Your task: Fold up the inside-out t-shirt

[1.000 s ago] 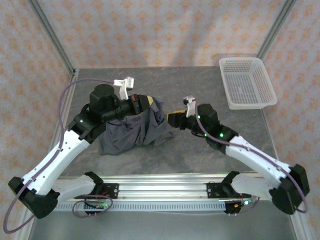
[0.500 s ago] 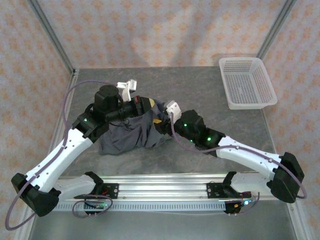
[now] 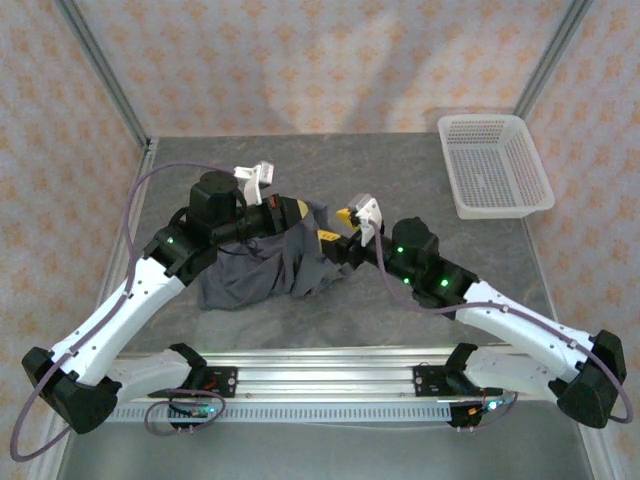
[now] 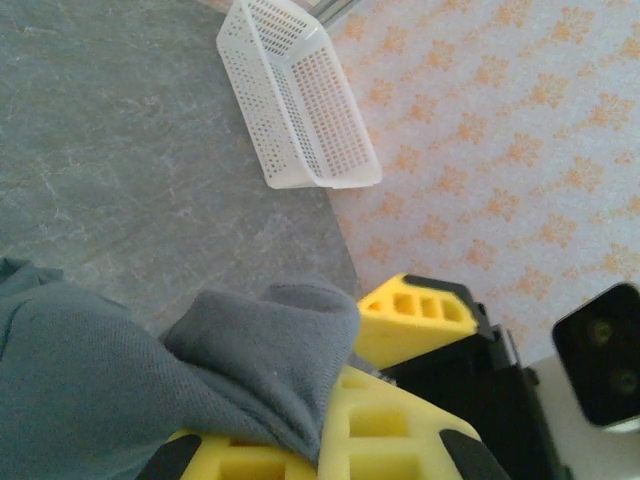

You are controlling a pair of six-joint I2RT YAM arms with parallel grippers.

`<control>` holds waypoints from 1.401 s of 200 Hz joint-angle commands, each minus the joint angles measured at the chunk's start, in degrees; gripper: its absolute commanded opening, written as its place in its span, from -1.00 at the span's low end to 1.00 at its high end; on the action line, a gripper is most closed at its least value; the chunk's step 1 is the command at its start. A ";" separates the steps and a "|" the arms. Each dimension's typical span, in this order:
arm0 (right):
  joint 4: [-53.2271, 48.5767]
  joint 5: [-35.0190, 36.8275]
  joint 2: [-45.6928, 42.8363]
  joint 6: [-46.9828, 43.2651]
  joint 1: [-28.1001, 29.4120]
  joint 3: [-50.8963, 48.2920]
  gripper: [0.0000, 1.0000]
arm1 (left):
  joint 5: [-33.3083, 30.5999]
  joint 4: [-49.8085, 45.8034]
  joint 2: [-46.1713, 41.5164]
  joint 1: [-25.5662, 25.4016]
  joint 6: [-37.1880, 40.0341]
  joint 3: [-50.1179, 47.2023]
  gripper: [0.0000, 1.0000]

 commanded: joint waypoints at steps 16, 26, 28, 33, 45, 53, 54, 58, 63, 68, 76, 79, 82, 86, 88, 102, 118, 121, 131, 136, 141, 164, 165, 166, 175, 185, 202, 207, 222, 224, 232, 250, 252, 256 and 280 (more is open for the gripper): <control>5.84 -1.10 3.96 2.02 -2.63 0.04 -0.10 | 0.67 0.58 -0.67 -0.02 1.21 2.29 -1.00; 6.60 -1.80 5.59 2.24 -2.82 0.71 -0.12 | 0.67 0.39 -0.82 -0.11 1.20 2.36 -1.00; 6.81 -2.26 6.00 2.33 -2.91 1.03 -0.12 | 0.64 0.39 -0.83 -0.09 1.21 2.38 -1.00; 7.17 -2.84 6.91 2.62 -3.01 1.45 -0.11 | 0.58 0.30 -0.86 -0.10 1.21 2.38 -1.00; 7.80 -4.33 8.43 3.37 -3.14 2.38 -0.06 | 0.32 0.01 -1.17 -0.06 1.29 2.24 -1.00; 8.32 -5.15 9.58 3.96 -3.18 3.12 -0.06 | 0.15 -0.14 -1.35 -0.11 1.38 2.29 -1.00; 8.35 -5.19 9.61 4.00 -3.18 3.18 -0.06 | 0.14 -0.14 -1.41 -0.06 1.38 2.29 -1.00; 8.50 -5.37 9.63 4.15 -3.18 3.36 -0.06 | 0.06 -0.20 -1.46 -0.06 1.39 2.20 -1.00; 8.83 -5.67 11.13 4.58 -3.18 3.70 -0.06 | -0.03 -0.23 -1.48 -0.10 1.39 2.09 -1.00; 9.12 -5.95 11.78 4.91 -3.21 3.97 -0.09 | -0.10 -0.23 -1.59 -0.09 1.39 2.11 -1.00; 9.28 -6.04 12.63 5.49 -3.20 4.35 -0.18 | -0.19 -0.31 -1.65 -0.10 1.39 2.05 -1.00; 9.20 -6.16 12.89 5.70 -3.18 4.53 -0.24 | -0.40 -0.43 -1.72 -0.11 1.39 2.10 -1.00; 9.04 -6.36 13.01 5.90 -3.26 4.73 -0.33 | -0.76 -0.55 -1.82 -0.10 1.44 2.12 -1.00; 8.81 -6.86 13.16 6.21 -3.31 4.94 -0.47 | -1.36 -0.91 -2.05 -0.05 1.55 2.01 -1.00; 8.64 -7.28 13.15 6.36 -3.39 5.10 -0.55 | -1.64 -1.14 -2.19 -0.01 1.67 2.03 -1.00; 7.29 -11.25 11.83 8.79 -4.05 5.84 -1.00 | -5.90 -7.09 -2.83 1.29 4.13 2.99 -1.00; 7.75 -16.66 8.60 13.84 -4.49 5.19 -1.00 | -7.49 -13.36 -2.61 8.27 5.60 2.38 -0.94; 8.15 -17.92 7.99 15.25 -4.50 5.00 -1.00 | -6.43 -13.51 -2.29 10.29 5.57 1.79 -0.90; 10.57 -22.83 6.84 20.94 -4.50 4.30 -1.00 | -2.01 -11.75 -0.69 15.98 6.05 -0.60 -0.78; 12.18 -25.05 6.70 24.56 -4.50 3.96 -1.00 | -0.69 -10.98 0.59 17.95 6.63 -1.38 -0.72; 13.66 -27.44 6.73 27.70 -4.50 3.59 -1.00 | 0.13 -10.65 2.10 19.23 7.58 -1.49 -0.66; 19.08 -28.94 6.66 37.12 -4.54 1.96 -1.00 | 2.74 -9.34 8.29 20.72 10.62 0.58 -0.26; 19.10 -28.56 6.61 37.38 -4.51 1.78 -1.00 | 2.98 -9.13 8.42 20.72 10.58 0.69 -0.24; 19.10 -28.56 6.61 37.38 -4.51 1.78 -1.00 | 3.18 -8.94 8.52 20.72 10.51 0.75 -0.22; 18.99 -25.93 6.23 37.53 -4.57 1.06 -1.00 | 4.47 -7.98 9.27 20.81 10.06 1.48 -0.03; 17.21 -21.71 5.82 36.91 -4.49 0.71 -1.00 | 4.67 -8.44 8.76 20.82 10.27 2.63 0.13; 14.67 -16.84 5.72 35.25 -4.50 0.69 -1.00 | 2.34 -11.52 4.79 20.82 12.10 4.14 0.34; 14.38 -16.21 5.75 34.80 -4.50 0.66 -1.00 | 1.80 -11.84 3.12 20.77 13.80 3.98 0.36; 13.81 -15.47 6.42 34.27 -4.59 0.71 -1.00 | 1.89 -10.10 -2.52 19.73 15.63 0.91 0.38; 13.72 -15.48 6.50 34.14 -4.59 0.84 -1.00 | 1.90 -9.90 -3.21 19.42 15.87 0.37 0.38; 13.38 -15.73 6.94 33.92 -4.66 1.01 -1.00 | 1.88 -9.46 -5.17 17.85 16.86 -1.36 0.38; 12.87 -16.68 7.67 33.82 -4.78 1.79 -1.00 | 2.04 -10.92 -5.52 14.43 16.64 -3.41 0.12; 12.87 -16.77 7.69 33.78 -4.77 1.83 -1.00 | 2.06 -10.94 -5.30 14.10 16.27 -3.57 0.09; 12.75 -16.99 7.72 33.80 -4.76 1.99 -1.00 | 2.29 -10.76 -4.89 13.48 15.50 -3.93 0.06; 12.43 -17.61 7.81 33.90 -4.81 2.54 -1.00 | 4.75 -4.15 -1.25 9.59 10.65 -6.50 0.05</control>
